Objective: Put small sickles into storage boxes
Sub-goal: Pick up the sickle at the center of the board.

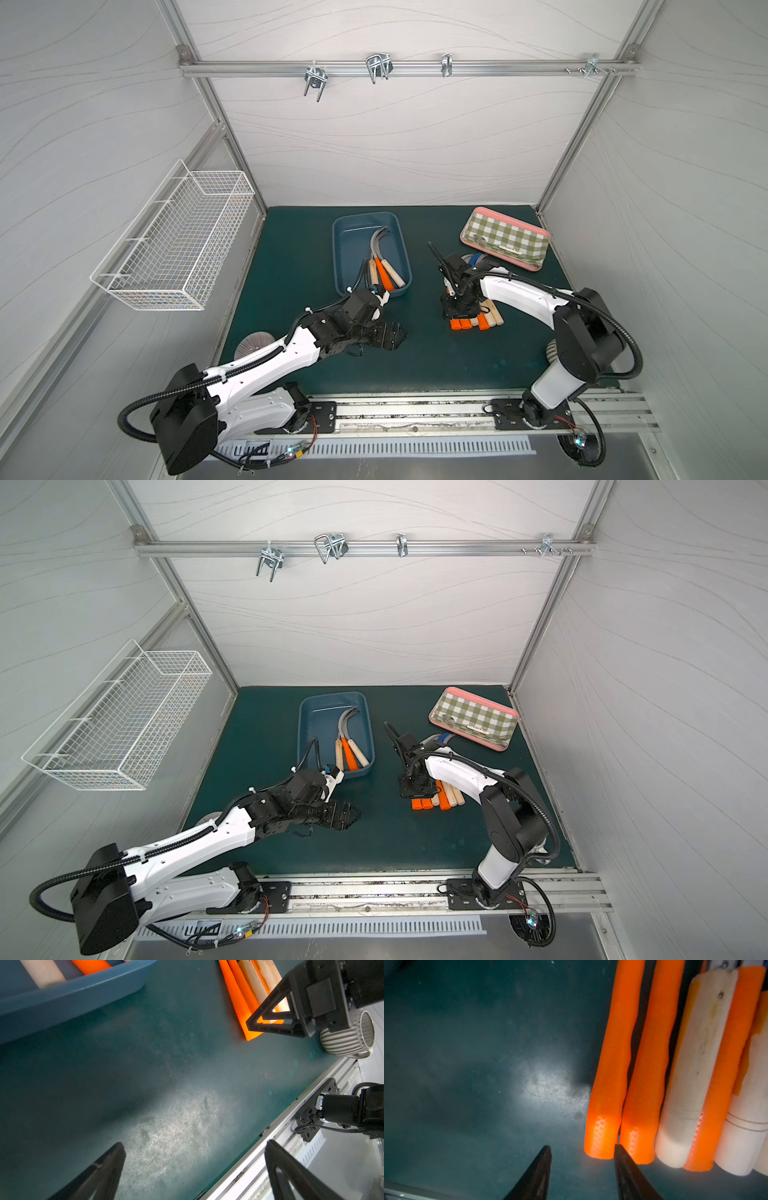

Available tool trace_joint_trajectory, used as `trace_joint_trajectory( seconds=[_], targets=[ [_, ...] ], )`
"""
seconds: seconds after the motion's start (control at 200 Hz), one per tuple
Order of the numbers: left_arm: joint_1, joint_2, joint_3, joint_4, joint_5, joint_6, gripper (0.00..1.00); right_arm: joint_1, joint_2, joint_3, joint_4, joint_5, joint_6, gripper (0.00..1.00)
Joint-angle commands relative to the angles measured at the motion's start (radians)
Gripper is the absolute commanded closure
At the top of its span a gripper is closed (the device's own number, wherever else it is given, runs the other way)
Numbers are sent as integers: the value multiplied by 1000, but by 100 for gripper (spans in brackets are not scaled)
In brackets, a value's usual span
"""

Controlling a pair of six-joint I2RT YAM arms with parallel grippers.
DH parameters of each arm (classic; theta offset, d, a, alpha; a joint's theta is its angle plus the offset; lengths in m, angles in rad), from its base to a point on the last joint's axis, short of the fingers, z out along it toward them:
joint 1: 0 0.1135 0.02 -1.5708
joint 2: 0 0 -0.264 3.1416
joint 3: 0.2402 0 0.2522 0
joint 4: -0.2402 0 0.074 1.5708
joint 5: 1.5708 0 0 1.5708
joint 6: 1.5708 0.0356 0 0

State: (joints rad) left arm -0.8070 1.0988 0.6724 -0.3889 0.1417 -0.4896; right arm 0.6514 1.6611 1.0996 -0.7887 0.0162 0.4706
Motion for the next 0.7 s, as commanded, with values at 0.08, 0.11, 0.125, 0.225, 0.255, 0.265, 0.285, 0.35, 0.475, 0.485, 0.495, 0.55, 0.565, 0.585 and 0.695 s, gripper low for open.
trace_joint_trajectory(
  seconds=[0.08, 0.11, 0.125, 0.225, 0.255, 0.265, 0.285, 0.35, 0.475, 0.485, 0.495, 0.55, 0.565, 0.585, 0.695],
  targets=[
    [-6, -20, 14, 42, -15, 16, 1, -22, 49, -3, 27, 6, -19, 49],
    [-7, -22, 17, 42, -15, 16, 1, -24, 55, -4, 31, 4, -20, 49],
    [-6, -21, 18, 41, -16, 17, 1, -26, 56, -6, 33, 4, -23, 49],
    [-6, -20, 30, 35, -17, 19, 1, -29, 84, -10, 47, 2, -26, 48],
    [-6, -19, 32, 31, -18, 20, 1, -29, 91, -12, 51, 1, -26, 47],
    [-7, -18, 34, 30, -17, 21, 1, -30, 94, -12, 52, 0, -27, 48],
    [-6, -18, 38, 27, -17, 22, 1, -29, 98, -14, 56, -2, -27, 47],
    [-6, -19, 43, 20, -18, 25, 1, -30, 111, -19, 67, -5, -27, 47],
    [-6, -23, 44, 11, -20, 28, 1, -29, 130, -24, 80, -6, -28, 48],
    [-6, -25, 44, 10, -20, 28, 1, -29, 132, -25, 81, -6, -27, 48],
    [-6, -25, 44, 9, -21, 28, 1, -30, 134, -26, 83, -5, -28, 47],
    [-6, -27, 44, 4, -22, 28, 1, -29, 141, -28, 87, -9, -28, 48],
    [-6, -28, 46, 2, -23, 28, 1, -29, 142, -29, 89, -10, -28, 49],
    [-5, -29, 45, 0, -25, 28, 1, -29, 144, -30, 90, -10, -29, 50],
    [-6, -30, 46, -6, -26, 28, 1, -29, 156, -35, 95, -10, -31, 58]
  ],
)
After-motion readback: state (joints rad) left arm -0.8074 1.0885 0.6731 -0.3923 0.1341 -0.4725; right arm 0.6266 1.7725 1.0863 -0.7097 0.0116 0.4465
